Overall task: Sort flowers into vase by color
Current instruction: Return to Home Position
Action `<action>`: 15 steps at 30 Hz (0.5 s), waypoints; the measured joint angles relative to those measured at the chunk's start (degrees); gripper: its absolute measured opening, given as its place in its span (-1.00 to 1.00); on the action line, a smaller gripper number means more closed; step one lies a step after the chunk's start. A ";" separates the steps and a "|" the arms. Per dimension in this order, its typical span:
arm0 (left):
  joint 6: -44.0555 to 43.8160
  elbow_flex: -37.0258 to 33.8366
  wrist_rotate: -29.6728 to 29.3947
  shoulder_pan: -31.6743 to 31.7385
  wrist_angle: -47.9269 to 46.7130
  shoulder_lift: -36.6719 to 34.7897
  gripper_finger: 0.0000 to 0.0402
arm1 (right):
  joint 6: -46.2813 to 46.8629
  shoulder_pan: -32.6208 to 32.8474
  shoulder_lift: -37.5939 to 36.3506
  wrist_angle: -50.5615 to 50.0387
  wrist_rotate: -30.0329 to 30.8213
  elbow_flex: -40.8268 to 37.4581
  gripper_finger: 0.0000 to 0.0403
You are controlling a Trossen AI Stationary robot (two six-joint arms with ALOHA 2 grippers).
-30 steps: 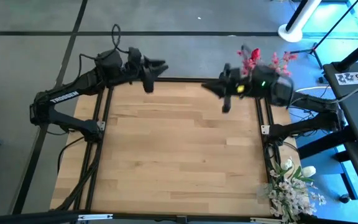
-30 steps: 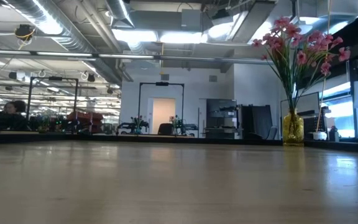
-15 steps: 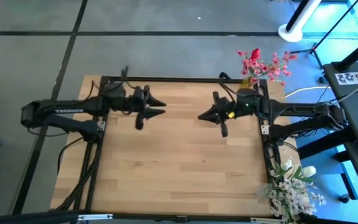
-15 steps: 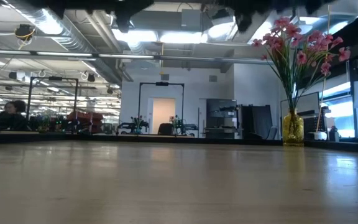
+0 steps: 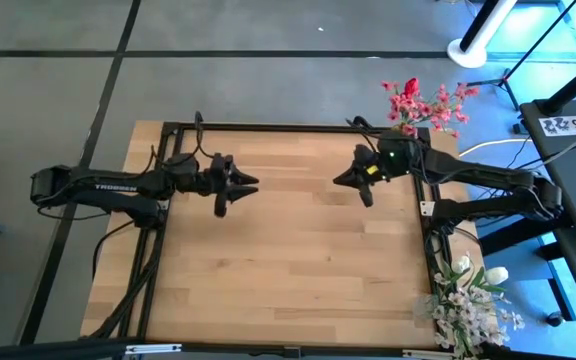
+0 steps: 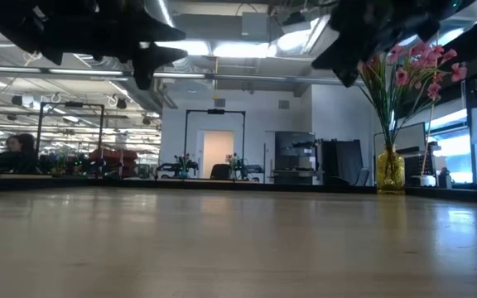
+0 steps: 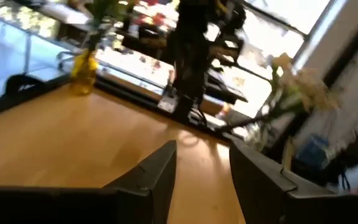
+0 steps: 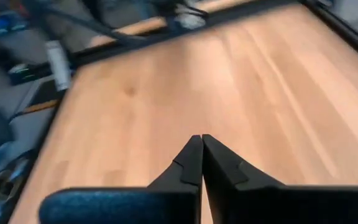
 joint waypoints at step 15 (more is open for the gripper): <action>12.51 -4.36 12.36 -0.33 5.62 0.37 -0.28 | 0.70 14.16 -15.28 14.93 21.77 -16.30 -0.90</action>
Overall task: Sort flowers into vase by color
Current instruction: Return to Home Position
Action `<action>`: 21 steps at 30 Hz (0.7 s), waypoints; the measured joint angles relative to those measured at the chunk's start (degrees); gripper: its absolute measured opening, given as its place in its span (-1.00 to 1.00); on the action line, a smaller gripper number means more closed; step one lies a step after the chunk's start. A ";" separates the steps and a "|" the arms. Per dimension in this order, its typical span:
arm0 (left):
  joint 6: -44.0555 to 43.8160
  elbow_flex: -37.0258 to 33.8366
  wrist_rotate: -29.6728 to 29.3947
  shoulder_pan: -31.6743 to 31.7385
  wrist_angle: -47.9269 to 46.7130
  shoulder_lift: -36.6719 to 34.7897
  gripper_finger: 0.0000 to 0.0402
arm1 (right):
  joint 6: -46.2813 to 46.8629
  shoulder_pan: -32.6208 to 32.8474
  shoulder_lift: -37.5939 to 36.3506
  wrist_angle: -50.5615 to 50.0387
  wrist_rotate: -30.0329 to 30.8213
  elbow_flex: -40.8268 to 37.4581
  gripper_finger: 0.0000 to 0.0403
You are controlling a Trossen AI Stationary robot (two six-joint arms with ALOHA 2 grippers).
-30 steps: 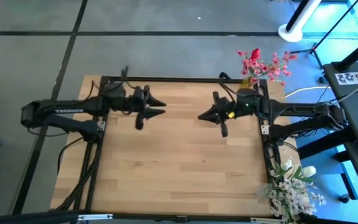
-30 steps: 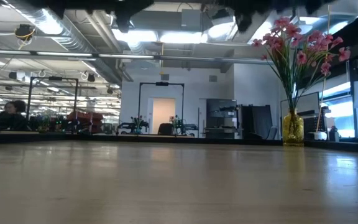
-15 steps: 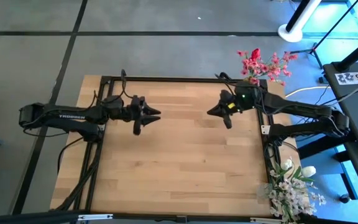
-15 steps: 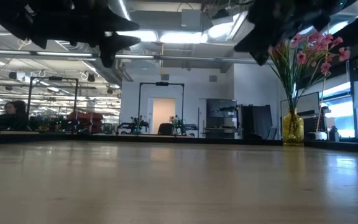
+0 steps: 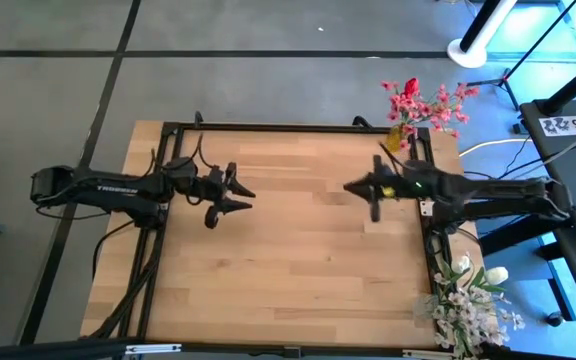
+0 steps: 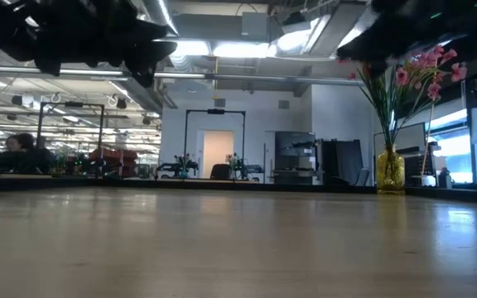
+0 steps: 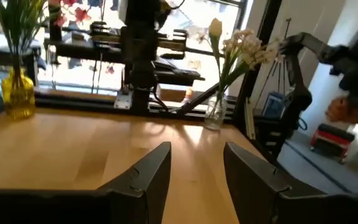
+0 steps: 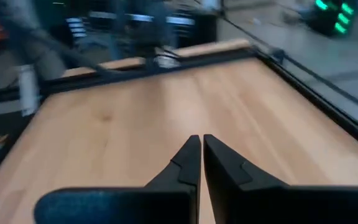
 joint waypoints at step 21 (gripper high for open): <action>4.28 -4.78 20.09 17.04 5.89 0.14 -0.28 | -2.77 7.93 -45.13 -4.11 -4.42 -20.43 -0.89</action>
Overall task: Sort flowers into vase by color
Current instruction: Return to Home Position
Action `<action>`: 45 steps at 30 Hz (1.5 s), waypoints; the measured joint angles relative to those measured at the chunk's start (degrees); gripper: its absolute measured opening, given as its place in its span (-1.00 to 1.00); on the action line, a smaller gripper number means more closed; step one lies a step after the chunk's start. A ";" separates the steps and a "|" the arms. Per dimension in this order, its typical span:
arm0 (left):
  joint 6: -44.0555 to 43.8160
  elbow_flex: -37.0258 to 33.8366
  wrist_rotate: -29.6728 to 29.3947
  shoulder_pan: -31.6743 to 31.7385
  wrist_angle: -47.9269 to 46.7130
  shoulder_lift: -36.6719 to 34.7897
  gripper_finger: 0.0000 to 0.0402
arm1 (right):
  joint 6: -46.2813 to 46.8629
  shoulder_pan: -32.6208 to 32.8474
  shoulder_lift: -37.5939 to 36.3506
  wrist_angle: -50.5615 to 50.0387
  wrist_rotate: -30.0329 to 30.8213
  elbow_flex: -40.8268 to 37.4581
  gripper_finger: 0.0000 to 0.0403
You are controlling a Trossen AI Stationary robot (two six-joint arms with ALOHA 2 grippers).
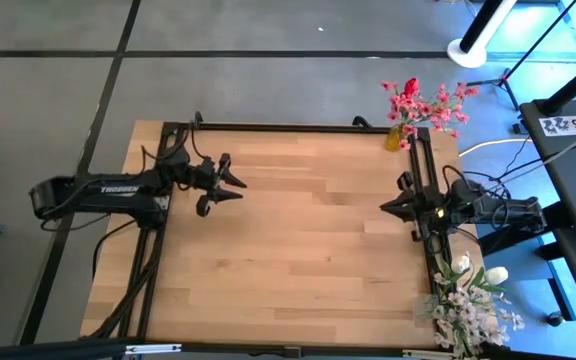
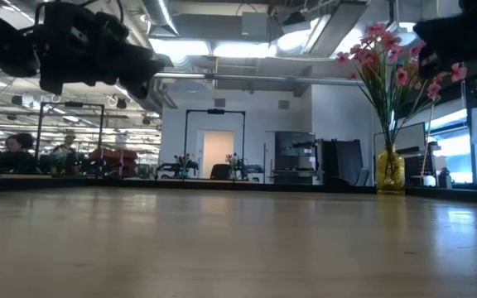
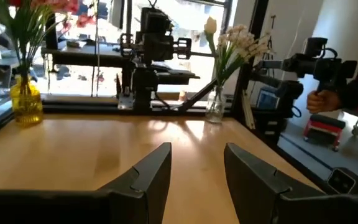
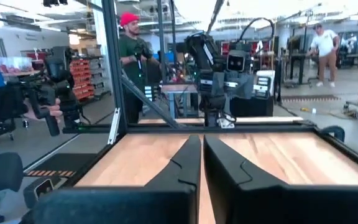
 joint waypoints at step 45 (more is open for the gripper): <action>-0.67 -10.17 -33.98 -28.45 -36.66 -47.10 -0.28 | 0.88 -0.01 0.90 -5.80 1.46 -5.57 -0.89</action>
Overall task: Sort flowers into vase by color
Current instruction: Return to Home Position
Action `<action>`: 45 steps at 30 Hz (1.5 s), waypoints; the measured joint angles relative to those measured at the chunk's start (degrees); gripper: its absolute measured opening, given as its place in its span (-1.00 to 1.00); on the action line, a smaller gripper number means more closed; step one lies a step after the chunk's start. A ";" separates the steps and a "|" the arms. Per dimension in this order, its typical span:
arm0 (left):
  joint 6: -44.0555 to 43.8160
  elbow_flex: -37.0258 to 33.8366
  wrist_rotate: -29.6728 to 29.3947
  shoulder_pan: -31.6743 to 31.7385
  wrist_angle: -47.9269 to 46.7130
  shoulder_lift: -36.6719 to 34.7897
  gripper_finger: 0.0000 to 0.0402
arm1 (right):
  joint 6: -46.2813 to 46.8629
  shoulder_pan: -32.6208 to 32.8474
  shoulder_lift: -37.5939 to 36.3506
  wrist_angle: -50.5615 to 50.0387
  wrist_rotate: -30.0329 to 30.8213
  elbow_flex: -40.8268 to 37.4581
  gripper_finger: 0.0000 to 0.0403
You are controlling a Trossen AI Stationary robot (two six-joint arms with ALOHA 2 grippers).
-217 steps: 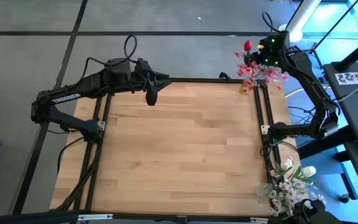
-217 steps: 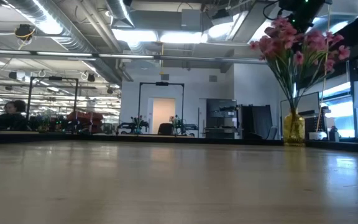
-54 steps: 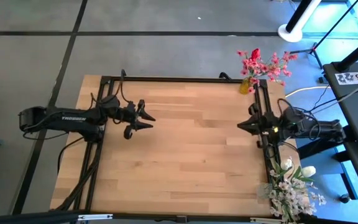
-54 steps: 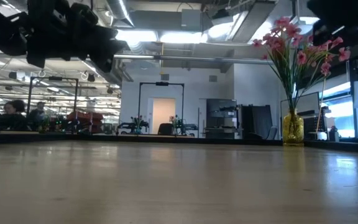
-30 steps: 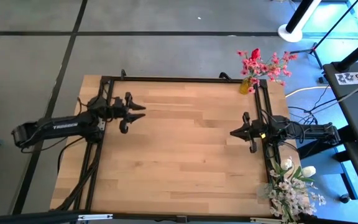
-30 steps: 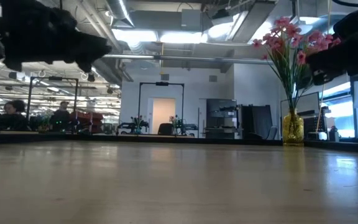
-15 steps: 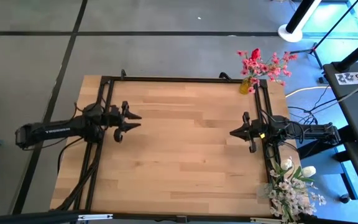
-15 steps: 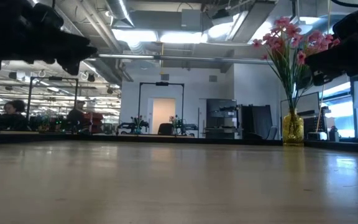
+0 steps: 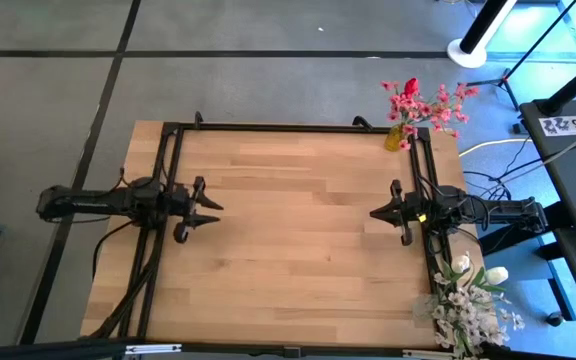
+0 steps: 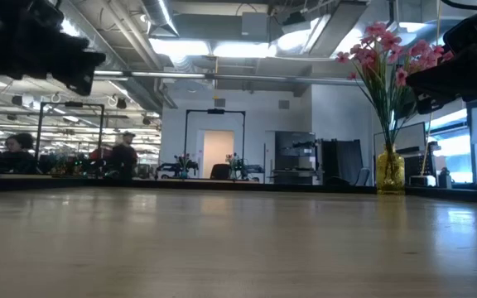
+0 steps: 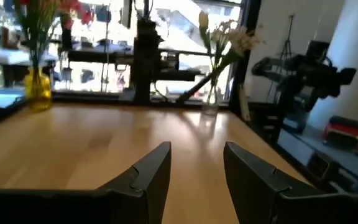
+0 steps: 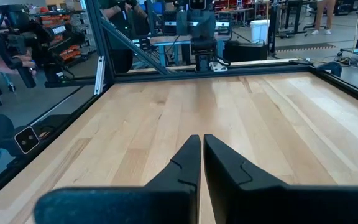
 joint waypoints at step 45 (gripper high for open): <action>1.49 -2.59 -14.88 -7.95 -4.65 -9.21 -0.28 | -0.02 -0.01 -0.04 0.63 -0.45 -0.09 -0.89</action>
